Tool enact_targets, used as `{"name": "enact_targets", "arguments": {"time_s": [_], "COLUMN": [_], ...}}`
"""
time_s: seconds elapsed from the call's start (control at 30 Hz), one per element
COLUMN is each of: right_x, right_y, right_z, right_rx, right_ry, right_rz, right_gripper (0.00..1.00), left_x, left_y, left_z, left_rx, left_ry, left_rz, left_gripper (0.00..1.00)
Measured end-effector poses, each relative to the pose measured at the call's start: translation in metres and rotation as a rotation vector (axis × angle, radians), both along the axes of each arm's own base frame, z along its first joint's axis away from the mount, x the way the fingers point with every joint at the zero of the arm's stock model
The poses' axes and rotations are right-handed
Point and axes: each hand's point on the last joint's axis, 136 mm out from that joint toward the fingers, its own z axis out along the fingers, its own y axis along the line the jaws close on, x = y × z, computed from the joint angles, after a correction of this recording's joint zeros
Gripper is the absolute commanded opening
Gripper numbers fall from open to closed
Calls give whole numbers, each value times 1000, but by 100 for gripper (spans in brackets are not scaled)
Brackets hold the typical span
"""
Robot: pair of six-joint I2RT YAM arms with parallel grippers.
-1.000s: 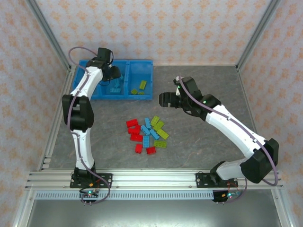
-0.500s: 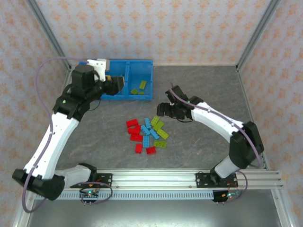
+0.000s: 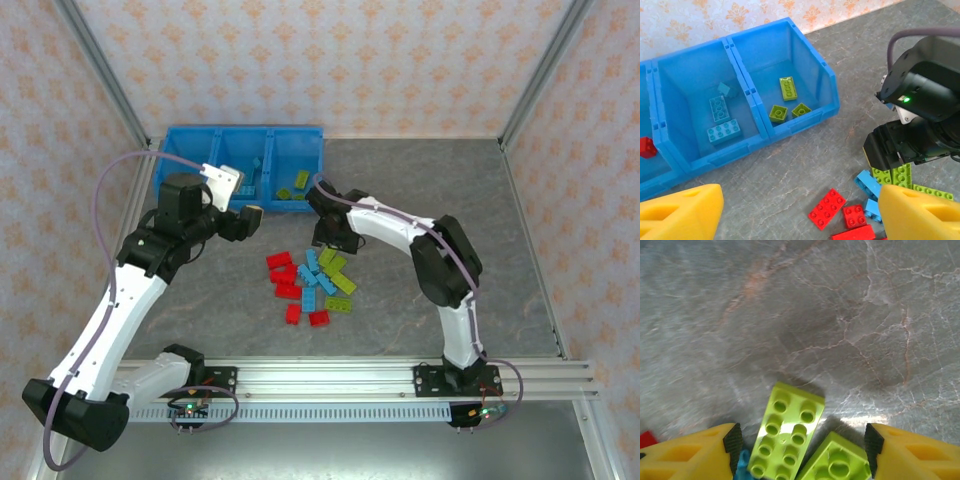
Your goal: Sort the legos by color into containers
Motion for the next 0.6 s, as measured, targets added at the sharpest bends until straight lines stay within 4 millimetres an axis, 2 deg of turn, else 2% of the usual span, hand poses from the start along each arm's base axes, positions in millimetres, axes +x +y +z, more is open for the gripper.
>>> {"name": "enact_targets", "arguments": {"time_s": [0.13,0.27,0.47,0.6], "right_x": [1,5,0,0], "right_y": [0,10,11,8], "right_z": [-19,-20,-25,-25], "right_rx": [-46,-42,-66,-81], "right_ry": [33,23,21,14], "right_rz": [-11,-9,-15,-37], "right_gripper": [58,44,40,20], "left_x": [-1,0,1,2], "left_y": [1,2,4,4], "left_z": [1,-2,-4,-5], "left_rx": [16,31,39,41], "left_ry": [-12,-11,-9,-5], "left_rz": [-5,-6,3,5], "left_gripper": [83,83,83,83]}}
